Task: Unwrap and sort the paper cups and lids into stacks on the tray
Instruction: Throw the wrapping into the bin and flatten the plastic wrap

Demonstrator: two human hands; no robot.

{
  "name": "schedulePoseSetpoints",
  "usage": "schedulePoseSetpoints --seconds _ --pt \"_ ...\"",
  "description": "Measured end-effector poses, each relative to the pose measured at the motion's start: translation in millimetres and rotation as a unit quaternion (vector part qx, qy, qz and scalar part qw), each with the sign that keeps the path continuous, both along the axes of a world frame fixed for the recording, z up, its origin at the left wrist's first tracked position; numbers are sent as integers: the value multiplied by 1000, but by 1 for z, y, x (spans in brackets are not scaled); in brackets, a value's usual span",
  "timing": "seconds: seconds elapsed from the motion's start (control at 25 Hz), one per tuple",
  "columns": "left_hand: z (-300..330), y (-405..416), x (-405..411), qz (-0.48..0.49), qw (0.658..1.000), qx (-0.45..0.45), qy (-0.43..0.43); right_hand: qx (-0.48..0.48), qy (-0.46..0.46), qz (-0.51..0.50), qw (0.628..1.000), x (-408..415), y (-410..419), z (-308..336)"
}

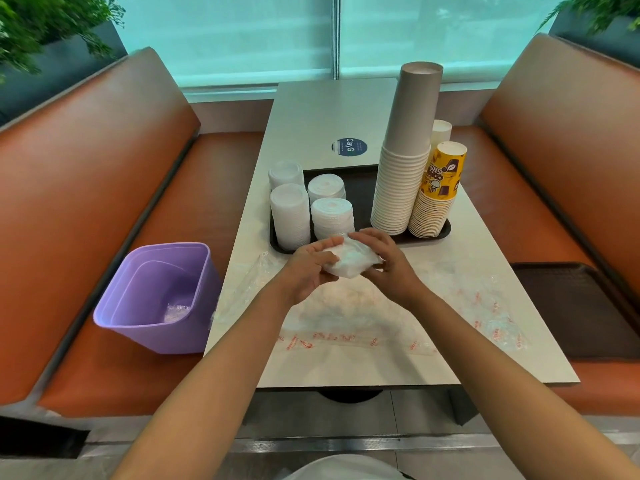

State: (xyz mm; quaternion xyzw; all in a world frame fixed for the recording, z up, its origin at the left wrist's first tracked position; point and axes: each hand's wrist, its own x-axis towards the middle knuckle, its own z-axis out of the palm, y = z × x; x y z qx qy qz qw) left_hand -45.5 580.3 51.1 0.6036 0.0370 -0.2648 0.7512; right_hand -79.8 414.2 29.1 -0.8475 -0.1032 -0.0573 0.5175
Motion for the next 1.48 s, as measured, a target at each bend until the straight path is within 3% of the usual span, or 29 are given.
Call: schedulePoseSetpoints --seconds 0.16,0.28,0.4,0.52,0.68,0.8,0.92,1.12,1.48 --pt "2 0 -2 -4 997 74 -36 -60 -32 48 997 1 -3 3" --pt "3 1 -4 12 997 23 -72 -74 -21 26 997 4 -4 -4" --pt "4 1 -10 -37 993 -71 -92 -21 12 -51 998 7 1 -6" --pt "-1 -4 -12 -76 987 5 -139 30 32 -89 995 6 4 -6" --pt "-5 -11 -13 -30 981 61 -179 70 66 -106 990 4 5 -9" --pt "-8 -15 -16 -18 976 86 -202 197 168 -70 963 1 6 -2" --pt "-9 -19 -19 -4 971 106 -213 256 170 -82 948 -1 8 1" --pt "-13 -19 -20 11 967 117 -225 293 137 -80 943 -5 8 0" --pt "-16 -28 -29 50 973 82 -209 269 110 -122 949 -9 5 -5"
